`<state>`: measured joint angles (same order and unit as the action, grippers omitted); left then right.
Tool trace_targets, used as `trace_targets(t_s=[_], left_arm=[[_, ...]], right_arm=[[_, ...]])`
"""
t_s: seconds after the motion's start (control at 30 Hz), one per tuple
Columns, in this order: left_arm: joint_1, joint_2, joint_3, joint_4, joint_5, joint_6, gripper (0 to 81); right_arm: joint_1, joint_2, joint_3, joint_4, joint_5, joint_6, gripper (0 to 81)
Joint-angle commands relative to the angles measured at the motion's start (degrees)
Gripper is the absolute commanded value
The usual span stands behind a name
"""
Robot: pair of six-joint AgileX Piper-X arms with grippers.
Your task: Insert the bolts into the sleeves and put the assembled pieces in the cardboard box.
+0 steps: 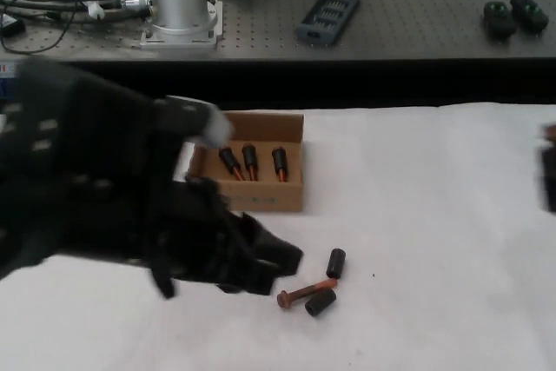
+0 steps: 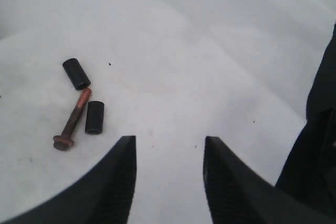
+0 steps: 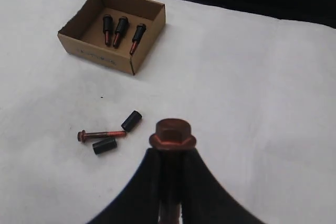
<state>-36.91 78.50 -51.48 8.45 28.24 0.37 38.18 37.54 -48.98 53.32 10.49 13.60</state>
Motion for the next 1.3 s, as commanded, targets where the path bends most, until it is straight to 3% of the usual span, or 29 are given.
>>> trace_targets(t_s=[0.0,0.17,0.6,1.27], left_arm=[[-0.7,0.8,-1.4,2.2,-2.1,5.0,30.5],[-4.0,9.0,-10.1,11.4,-9.9,12.4,30.5],[-5.3,26.7,-26.4,21.1,-14.3,14.3,30.5],[-6.5,35.0,-29.8,21.3,-16.5,15.1,30.5]], right_arm=[[-0.4,-1.8,0.4,0.5,0.5,1.1,3.9],[-0.4,-11.1,3.6,0.3,0.5,2.2,3.9],[-0.4,-18.5,7.1,4.2,4.6,4.4,3.9],[-0.4,-18.5,7.1,4.2,5.6,3.1,3.9]])
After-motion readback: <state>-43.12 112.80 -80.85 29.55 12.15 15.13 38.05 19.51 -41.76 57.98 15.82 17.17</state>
